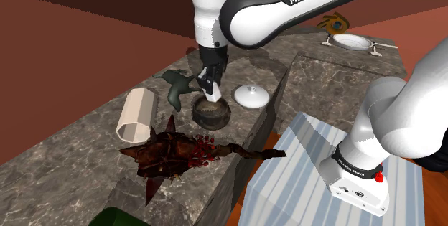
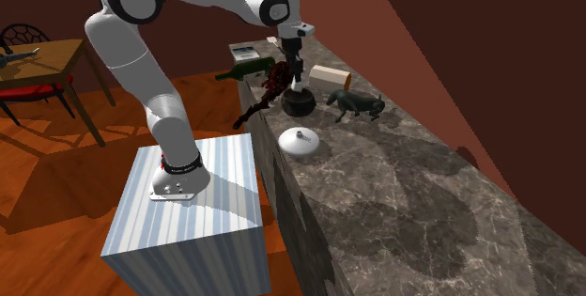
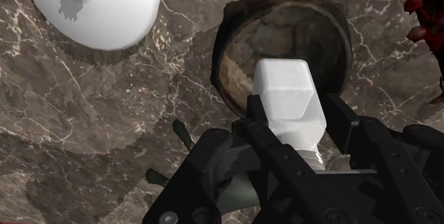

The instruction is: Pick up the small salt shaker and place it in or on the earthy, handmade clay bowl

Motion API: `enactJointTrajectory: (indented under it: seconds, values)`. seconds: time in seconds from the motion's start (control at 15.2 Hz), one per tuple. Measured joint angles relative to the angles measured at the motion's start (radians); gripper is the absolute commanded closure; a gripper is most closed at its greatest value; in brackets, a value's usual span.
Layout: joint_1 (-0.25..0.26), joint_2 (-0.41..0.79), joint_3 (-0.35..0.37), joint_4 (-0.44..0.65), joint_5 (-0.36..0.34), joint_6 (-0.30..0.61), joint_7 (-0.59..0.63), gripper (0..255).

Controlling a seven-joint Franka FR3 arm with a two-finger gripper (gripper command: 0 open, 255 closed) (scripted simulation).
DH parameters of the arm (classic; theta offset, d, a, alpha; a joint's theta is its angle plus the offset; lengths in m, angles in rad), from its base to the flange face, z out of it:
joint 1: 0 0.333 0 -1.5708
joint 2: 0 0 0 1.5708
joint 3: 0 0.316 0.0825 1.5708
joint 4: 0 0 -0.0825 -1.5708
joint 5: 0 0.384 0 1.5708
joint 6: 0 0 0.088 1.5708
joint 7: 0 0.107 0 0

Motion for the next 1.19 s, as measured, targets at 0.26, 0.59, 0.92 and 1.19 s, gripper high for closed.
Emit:
enactJointTrajectory:
  seconds: [0.26, 0.59, 0.92, 1.19]
  values:
    - [-0.001, 0.015, 0.001, -0.038, -0.006, 0.053, 0.009, 255]
    - [-0.001, 0.018, 0.002, -0.042, -0.007, 0.060, 0.010, 255]
    - [-0.001, 0.018, 0.002, -0.042, -0.007, 0.060, 0.010, 0]
    - [0.000, 0.009, 0.002, -0.036, -0.004, 0.045, 0.008, 0]
